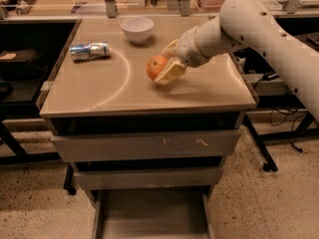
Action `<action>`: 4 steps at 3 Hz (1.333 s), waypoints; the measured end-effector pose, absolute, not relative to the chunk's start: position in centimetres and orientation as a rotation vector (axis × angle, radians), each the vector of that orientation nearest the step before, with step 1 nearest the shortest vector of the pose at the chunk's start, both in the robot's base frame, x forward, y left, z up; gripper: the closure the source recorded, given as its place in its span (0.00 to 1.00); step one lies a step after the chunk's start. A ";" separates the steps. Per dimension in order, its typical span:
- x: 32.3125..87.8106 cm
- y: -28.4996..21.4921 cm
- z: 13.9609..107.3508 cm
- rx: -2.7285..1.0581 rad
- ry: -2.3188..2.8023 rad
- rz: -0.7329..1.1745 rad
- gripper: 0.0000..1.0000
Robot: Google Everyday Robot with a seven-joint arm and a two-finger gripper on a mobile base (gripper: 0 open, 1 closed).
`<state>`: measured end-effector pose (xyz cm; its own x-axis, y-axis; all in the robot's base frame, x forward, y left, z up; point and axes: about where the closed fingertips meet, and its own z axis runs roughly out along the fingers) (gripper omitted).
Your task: Pick orange from bottom drawer and place on counter
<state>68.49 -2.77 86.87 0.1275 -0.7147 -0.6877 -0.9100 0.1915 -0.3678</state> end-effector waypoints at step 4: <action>69.5 -3.7 86.8 -1.459 1.657 0.256 0.34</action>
Offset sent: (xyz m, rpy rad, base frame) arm 0.0049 -0.0096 -0.0028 0.0283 -0.0136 -0.0715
